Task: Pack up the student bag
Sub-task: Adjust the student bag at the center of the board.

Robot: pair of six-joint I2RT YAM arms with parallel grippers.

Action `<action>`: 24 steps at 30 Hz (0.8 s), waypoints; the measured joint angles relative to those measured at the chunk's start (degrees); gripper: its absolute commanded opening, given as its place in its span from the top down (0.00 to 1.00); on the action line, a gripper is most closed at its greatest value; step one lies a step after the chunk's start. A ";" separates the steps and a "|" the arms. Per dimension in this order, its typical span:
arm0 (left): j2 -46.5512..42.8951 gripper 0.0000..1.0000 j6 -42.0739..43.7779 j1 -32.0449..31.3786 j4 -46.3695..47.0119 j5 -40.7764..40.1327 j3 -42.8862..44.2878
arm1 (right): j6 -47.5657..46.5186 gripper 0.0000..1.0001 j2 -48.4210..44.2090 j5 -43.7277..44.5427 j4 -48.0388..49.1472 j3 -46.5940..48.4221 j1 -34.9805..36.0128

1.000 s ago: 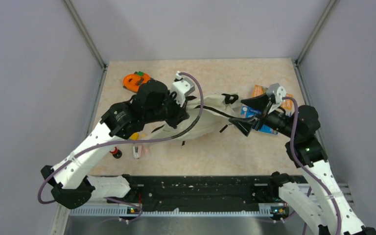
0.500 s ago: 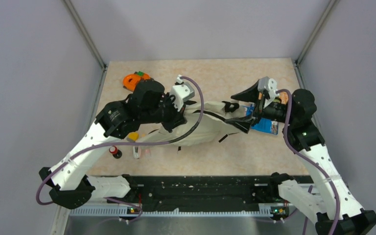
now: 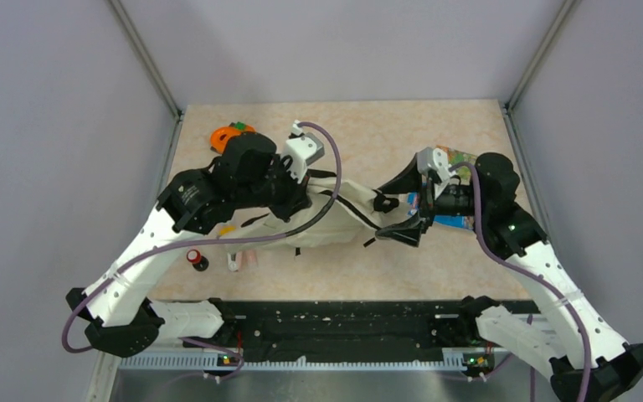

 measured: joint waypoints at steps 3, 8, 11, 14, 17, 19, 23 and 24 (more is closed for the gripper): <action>0.68 1.00 -0.76 1.18 -0.81 -0.17 1.18 | -0.48 0.01 0.00 1.53 -0.57 -0.02 1.92; 2.01 1.00 -1.70 2.36 -1.38 0.46 2.80 | -1.77 0.01 1.05 10.82 -0.02 -0.70 7.67; 3.08 1.00 -2.12 2.47 -2.23 0.68 3.91 | -2.89 0.01 2.27 17.90 1.66 -2.14 11.80; 3.74 1.00 -2.21 2.54 -3.17 1.07 4.72 | -4.48 0.04 4.17 24.98 3.72 -4.26 15.89; 3.91 1.00 -2.21 2.69 -3.78 1.84 5.07 | -6.01 0.48 5.40 30.64 6.69 -6.51 17.97; 4.07 1.00 -2.16 2.84 -4.42 2.01 5.57 | -6.08 0.88 5.79 33.62 8.28 -7.06 18.16; 4.46 0.83 -1.92 2.86 -4.76 1.27 6.86 | -4.20 1.00 6.05 38.84 8.81 -6.03 18.23; 4.46 0.66 -1.73 2.80 -4.55 0.79 6.86 | -2.64 1.00 6.05 40.00 8.02 -5.27 18.27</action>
